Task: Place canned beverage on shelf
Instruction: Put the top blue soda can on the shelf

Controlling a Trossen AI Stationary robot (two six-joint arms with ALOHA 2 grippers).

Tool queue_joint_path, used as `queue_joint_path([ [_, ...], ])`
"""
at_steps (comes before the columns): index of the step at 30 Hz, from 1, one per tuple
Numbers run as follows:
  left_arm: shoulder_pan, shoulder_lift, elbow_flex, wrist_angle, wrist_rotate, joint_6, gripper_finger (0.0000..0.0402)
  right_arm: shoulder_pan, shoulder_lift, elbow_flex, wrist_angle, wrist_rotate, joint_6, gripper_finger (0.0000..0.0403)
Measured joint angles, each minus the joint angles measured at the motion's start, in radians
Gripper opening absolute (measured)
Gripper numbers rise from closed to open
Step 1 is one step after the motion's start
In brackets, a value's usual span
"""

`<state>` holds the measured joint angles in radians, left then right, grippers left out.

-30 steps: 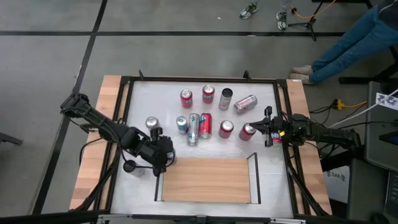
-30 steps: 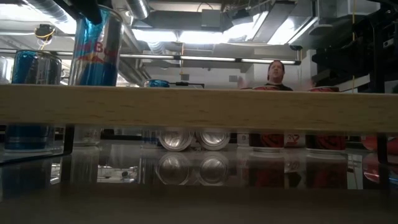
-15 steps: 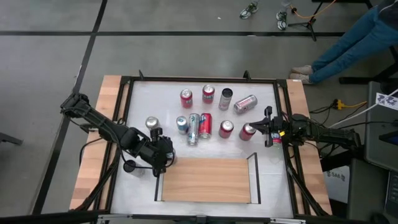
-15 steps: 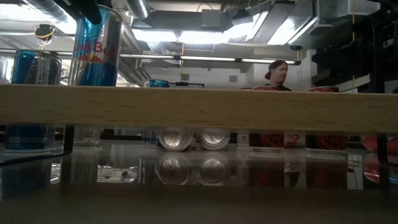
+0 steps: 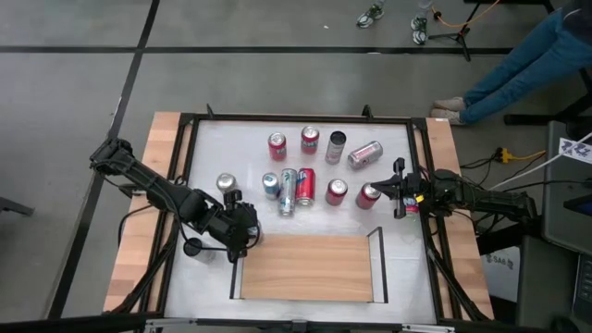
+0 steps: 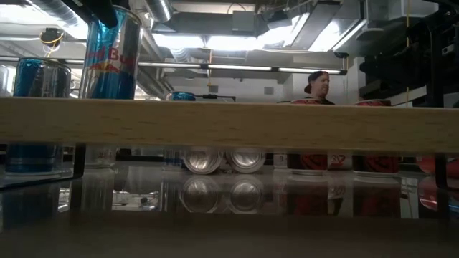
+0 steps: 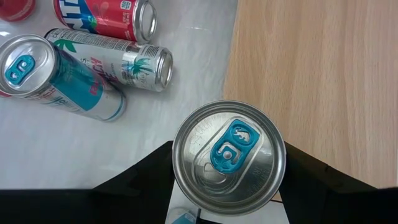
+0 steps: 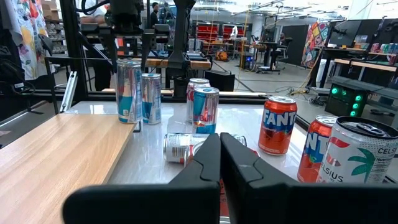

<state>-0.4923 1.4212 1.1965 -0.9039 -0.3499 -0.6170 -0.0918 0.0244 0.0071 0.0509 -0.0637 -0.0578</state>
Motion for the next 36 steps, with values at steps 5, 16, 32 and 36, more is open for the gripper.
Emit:
queue_joint_path([
  [5,0.0,0.0,0.0,0.0,0.001,-0.001,0.022,0.0,0.0,0.0,0.0,0.0,0.0,0.0001],
  [16,0.0,0.0,0.0,0.0,0.003,-0.001,0.022,0.0,0.0,0.0,0.0,0.0,0.0,0.0001],
  [32,0.0,0.004,-0.003,-0.001,0.044,-0.008,0.0292,0.0,0.0,0.0,0.0,0.0,0.0,0.0001],
  [36,-0.001,0.004,-0.003,-0.001,0.039,-0.007,0.0299,0.0,0.0,0.0,0.0,0.0,0.0,0.0001],
])
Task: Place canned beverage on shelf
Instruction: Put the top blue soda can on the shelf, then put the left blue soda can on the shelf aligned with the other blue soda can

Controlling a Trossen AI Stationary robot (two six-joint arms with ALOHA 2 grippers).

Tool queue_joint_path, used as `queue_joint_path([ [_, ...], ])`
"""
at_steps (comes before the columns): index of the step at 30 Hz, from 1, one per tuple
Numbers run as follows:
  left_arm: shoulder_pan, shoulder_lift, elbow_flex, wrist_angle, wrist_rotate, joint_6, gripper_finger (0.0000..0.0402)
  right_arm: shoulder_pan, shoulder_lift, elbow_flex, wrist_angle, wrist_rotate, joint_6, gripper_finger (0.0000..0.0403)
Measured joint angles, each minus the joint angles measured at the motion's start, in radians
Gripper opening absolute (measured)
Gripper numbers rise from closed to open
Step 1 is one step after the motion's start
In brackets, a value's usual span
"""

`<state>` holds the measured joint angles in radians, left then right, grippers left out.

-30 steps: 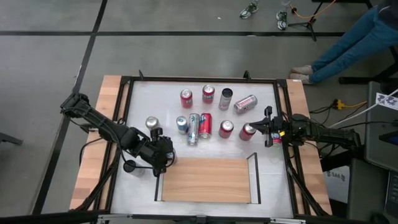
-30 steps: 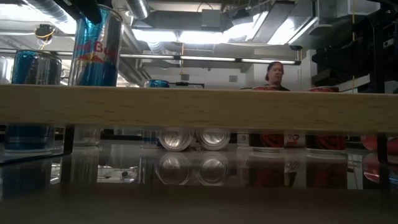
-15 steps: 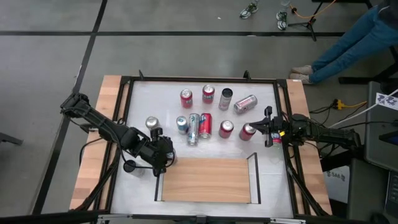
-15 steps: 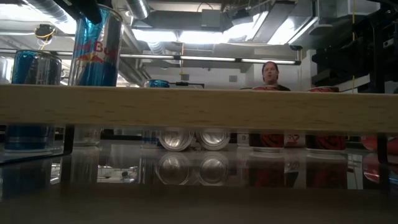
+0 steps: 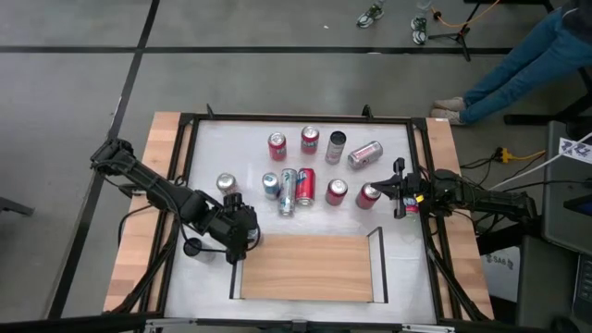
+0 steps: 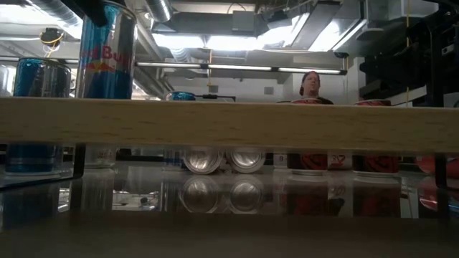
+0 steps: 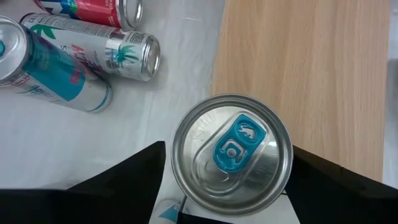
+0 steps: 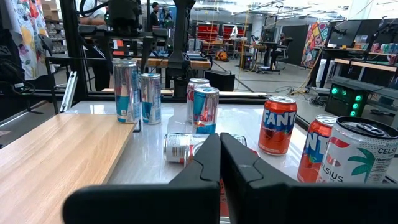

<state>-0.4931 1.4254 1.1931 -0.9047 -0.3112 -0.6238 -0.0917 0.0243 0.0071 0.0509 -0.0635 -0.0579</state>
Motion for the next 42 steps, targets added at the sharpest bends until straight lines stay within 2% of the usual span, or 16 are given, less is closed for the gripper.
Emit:
queue_joint_path([
  [10,0.003,-0.015,0.004,-0.002,0.016,0.003,0.03,0.0,0.0,0.0,0.0,0.0,0.0,0.0001],
  [25,0.004,-0.02,0.143,-0.06,-0.004,0.007,0.03,0.0,0.0,0.0,0.0,0.0,0.0,0.0001],
  [34,0.009,-0.021,0.25,-0.276,-0.026,-0.016,0.03,0.0,0.0,0.0,0.0,0.0,0.0,0.0001],
  [42,0.018,-0.047,0.267,-0.494,0.042,-0.113,0.03,0.0,0.0,0.0,0.0,0.0,0.0,0.0001],
])
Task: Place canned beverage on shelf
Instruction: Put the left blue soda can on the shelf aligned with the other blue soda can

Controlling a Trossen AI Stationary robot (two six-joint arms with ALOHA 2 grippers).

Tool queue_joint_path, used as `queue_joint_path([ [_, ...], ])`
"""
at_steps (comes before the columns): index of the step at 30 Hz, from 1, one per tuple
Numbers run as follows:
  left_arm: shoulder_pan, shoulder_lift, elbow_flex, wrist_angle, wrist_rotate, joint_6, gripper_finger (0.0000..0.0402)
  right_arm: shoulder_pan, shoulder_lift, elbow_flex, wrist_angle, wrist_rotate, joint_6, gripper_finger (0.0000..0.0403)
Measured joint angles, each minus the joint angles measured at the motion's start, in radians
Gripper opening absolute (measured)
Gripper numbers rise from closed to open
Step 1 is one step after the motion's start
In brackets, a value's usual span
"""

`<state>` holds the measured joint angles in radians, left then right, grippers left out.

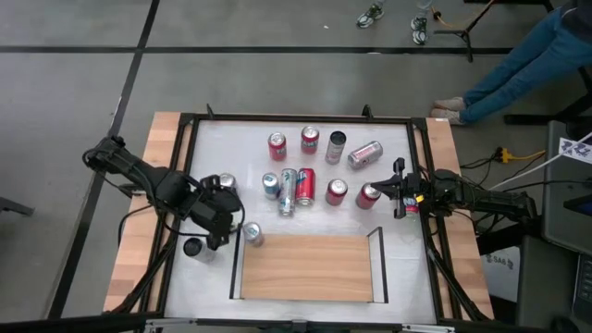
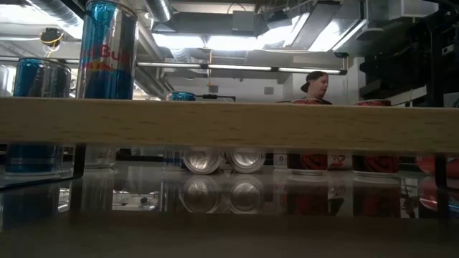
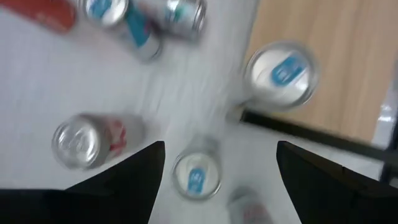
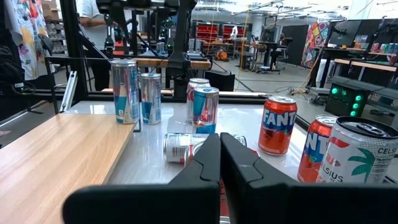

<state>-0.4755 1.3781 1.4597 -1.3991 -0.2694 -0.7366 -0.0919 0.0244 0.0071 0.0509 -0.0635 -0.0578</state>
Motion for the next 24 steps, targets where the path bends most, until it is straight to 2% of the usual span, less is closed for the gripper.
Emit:
queue_joint_path([
  [8,0.006,0.0,-0.058,-0.03,0.07,-0.014,0.03,0.0,0.0,0.0,0.0,0.0,0.0,0.0001],
  [20,0.007,0.0,-0.188,0.006,0.082,-0.016,0.03,0.0,0.0,0.0,0.0,0.0,0.0,0.0001],
  [24,0.014,0.0,-0.231,0.026,0.117,-0.015,0.03,0.0,0.0,0.0,0.0,0.0,0.0,0.0001],
])
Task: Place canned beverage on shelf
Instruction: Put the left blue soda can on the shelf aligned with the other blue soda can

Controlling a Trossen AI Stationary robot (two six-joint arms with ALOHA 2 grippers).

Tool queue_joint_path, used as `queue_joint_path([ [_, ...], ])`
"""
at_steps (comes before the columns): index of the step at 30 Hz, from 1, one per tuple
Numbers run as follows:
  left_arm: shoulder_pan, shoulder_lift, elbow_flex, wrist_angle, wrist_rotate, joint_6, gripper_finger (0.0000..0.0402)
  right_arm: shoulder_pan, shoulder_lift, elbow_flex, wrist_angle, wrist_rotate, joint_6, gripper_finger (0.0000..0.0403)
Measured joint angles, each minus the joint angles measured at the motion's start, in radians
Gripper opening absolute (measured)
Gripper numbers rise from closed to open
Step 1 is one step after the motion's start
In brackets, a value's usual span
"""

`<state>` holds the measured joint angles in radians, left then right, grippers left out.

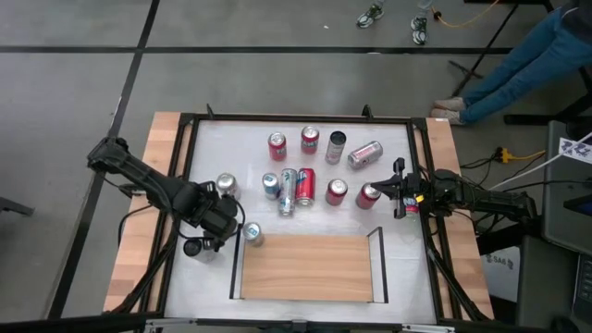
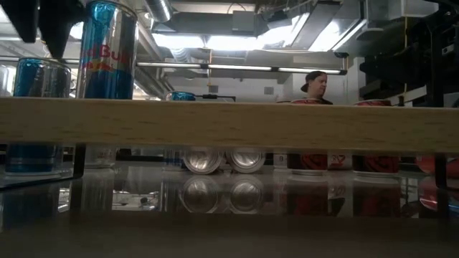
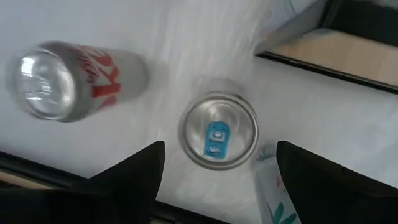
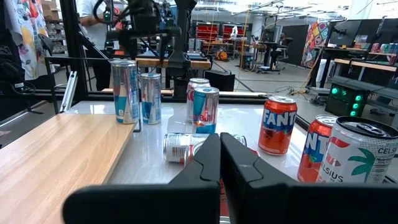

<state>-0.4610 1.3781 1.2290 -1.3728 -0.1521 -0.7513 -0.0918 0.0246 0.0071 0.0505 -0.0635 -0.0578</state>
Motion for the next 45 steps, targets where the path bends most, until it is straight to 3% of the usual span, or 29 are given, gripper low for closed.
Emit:
queue_joint_path([
  [12,0.055,0.0,-0.126,0.104,0.068,0.055,0.03,0.0,0.0,0.0,0.0,0.0,0.0,0.0001],
  [39,0.052,0.003,-0.128,0.14,0.014,0.107,0.0299,0.0,0.0,0.0,0.0,0.0,0.0,0.0001],
  [45,0.052,0.003,-0.128,0.14,0.017,0.107,0.0269,0.0,0.0,0.0,0.0,0.0,0.0,0.0001],
])
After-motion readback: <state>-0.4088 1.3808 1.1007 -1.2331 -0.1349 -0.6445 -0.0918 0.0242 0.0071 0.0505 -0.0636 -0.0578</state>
